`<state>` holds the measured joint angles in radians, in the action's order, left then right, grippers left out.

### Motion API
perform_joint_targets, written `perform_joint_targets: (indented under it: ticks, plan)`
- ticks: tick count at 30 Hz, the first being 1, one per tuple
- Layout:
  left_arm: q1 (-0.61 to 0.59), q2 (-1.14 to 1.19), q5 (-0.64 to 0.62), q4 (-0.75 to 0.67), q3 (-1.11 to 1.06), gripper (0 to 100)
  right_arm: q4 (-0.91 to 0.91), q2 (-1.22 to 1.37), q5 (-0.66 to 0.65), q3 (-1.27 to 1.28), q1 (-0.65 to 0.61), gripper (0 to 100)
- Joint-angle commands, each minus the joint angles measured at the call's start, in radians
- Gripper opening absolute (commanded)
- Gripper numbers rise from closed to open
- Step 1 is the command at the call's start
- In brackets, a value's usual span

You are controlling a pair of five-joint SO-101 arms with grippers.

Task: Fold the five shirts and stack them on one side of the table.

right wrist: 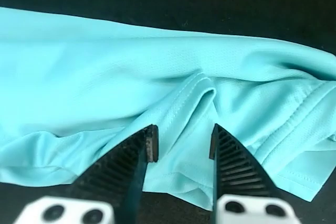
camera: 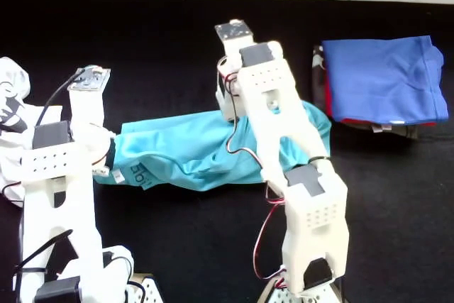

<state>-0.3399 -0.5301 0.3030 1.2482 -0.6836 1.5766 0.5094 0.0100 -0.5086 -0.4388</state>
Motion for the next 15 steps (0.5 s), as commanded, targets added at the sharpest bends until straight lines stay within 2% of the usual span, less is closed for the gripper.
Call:
perform_joint_targets:
  ticks: [1,15]
  plan:
    - [0.013,-0.004,0.008,-0.018,0.007,1,-0.010,0.019,0.009,-0.024,-0.002,16.6]
    - [0.012,-0.010,0.009,-0.023,0.005,1,0.027,0.309,0.005,-0.355,0.021,16.4]
